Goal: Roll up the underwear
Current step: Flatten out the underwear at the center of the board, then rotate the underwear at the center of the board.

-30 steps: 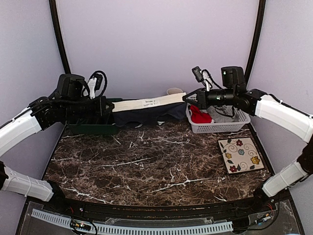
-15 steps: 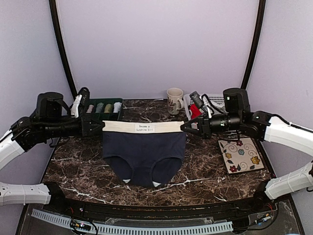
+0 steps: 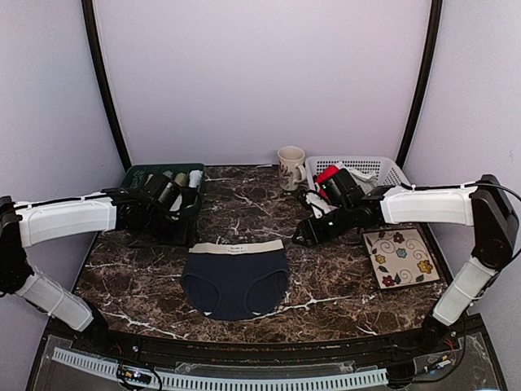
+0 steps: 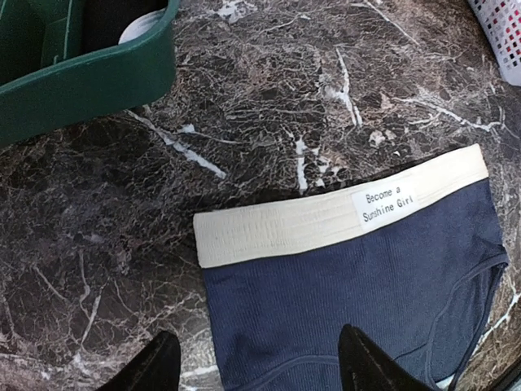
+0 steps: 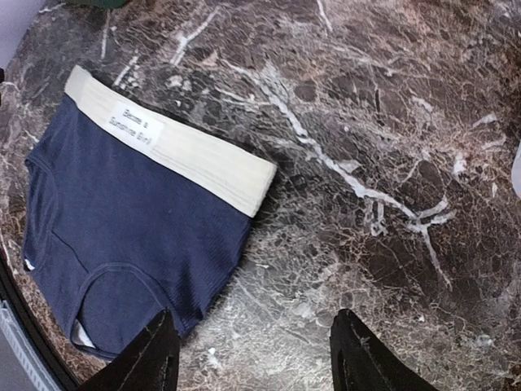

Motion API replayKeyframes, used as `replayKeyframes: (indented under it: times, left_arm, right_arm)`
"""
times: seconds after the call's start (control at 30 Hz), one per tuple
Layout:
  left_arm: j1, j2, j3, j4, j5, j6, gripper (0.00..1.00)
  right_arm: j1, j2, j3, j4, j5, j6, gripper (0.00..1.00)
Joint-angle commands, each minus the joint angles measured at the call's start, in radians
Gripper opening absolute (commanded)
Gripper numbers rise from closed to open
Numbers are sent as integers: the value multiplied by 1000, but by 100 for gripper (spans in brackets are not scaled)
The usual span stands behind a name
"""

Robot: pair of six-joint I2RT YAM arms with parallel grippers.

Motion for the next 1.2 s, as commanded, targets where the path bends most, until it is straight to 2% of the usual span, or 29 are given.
replayKeyframes:
  times: [0.0,0.13,0.3,0.47,0.73,0.93,1.07,1.17]
  left_arm:
    - [3,-184,-70,1,34,41,70]
    - [3,-228,-145,27,201,48,65]
    - [-4,-239,-208,63,289,21,62]
    - [-19,-184,-232,73,323,3,59]
    - [-22,-127,-241,55,296,-7,56]
    - [-22,-105,-228,60,300,2,57]
    - [-33,-80,-194,45,297,27,56]
    - [-75,-75,-158,16,264,50,52]
  right_arm:
    - [9,-69,12,-9,-96,-8,60]
    - [52,3,26,9,-196,-13,53]
    - [98,123,96,-2,-265,-52,41]
    - [114,235,159,-49,-275,-111,30]
    - [116,271,68,-81,-246,-154,26]
    - [139,201,-50,-86,-261,-138,25]
    - [197,138,-107,-112,-328,-110,24]
    - [231,55,-158,-86,-419,-53,26]
